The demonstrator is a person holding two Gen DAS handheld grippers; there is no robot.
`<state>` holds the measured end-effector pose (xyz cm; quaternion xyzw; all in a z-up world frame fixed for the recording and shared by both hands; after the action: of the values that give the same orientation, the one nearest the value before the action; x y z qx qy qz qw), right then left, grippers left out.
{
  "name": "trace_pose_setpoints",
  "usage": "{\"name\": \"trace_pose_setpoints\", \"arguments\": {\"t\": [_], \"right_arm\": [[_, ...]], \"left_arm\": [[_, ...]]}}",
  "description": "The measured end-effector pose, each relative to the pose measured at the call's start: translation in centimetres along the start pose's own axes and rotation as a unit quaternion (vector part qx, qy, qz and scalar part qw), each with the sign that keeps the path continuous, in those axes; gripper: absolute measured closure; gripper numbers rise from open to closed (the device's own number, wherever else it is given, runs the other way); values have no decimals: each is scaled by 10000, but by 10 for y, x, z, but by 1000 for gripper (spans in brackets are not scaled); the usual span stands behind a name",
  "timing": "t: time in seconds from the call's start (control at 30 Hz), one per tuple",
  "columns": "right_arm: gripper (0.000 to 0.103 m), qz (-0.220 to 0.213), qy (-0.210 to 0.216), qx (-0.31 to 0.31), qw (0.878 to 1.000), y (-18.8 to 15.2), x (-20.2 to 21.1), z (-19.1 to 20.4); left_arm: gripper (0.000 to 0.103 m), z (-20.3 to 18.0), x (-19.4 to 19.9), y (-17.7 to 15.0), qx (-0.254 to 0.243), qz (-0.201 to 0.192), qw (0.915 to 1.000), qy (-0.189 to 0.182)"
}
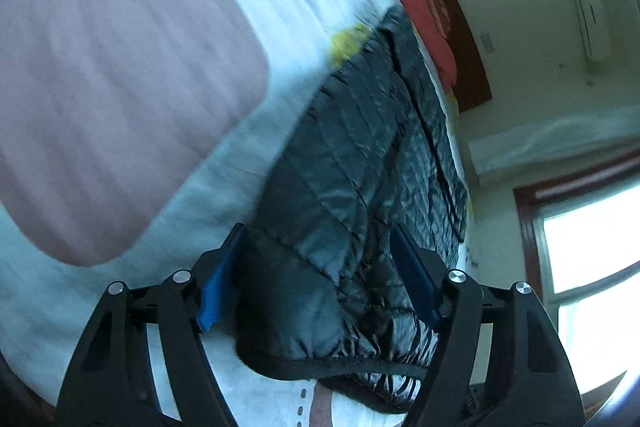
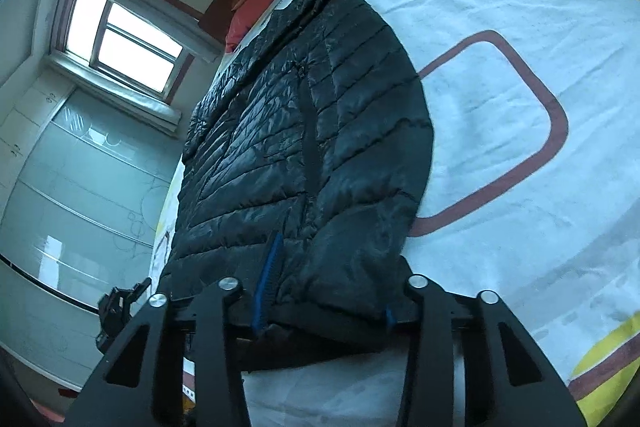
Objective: Fold large clothes
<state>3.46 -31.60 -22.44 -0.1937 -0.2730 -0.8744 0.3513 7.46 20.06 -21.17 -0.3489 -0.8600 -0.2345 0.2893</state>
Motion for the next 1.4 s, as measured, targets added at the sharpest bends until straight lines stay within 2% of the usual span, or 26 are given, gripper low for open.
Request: {"name": "trace_pose_setpoints", "arguments": {"t": [0.13,0.2,0.23,0.27,0.3,0.37,0.47,0.73,1.0,1.2,1.4], "right_arm": [[63,32,71,-28,10000,1,-1,-1],[63,39,65,4,10000,1,-2,-1],[63,34,64,23,10000,1,-3,-1],[65,23,57,55,10000,2,-3,-1],[73,11,35,90,10000,2,-3,0],[76,-33,44,135,9999,2,-2,2],[81,-144,139,223,9996,6,2,10],[84,-568,662,604,9944,29,20,51],[85,-1095,1092,987,9830,78,34,97],[85,-1362,1181,923,9793,134,15,108],[85,-1359,1107,804,9812,196,-31,112]], "left_arm": [[32,-12,-4,-7,-504,209,9985,94],[39,-13,-4,-11,-556,251,9981,19],[47,-12,-5,-12,-540,273,9982,11],[61,-12,-6,-12,-522,267,9983,25],[67,-11,-7,-12,-494,294,9983,8],[84,-9,-6,-10,-452,293,9985,-13],[90,-11,3,-7,-467,194,9986,-177],[93,-64,38,10,-938,-230,9921,-796],[94,-118,53,31,-1298,-559,9827,-1195],[94,-156,35,72,-1362,-783,9796,-1250],[94,-199,-16,117,-1488,-864,9799,-1014]]}}
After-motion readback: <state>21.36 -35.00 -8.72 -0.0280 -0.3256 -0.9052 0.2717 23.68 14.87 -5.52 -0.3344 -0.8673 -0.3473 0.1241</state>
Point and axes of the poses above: each gripper's, at about its wrist camera, not at the fingertips, and x roughly against the way its jaws point, z to its left, y to its top, the point moved 4 cm from there along -x, roughly the way its jaws point, and after that the axes turned 5 degrees about y, right-handed, at the moved point
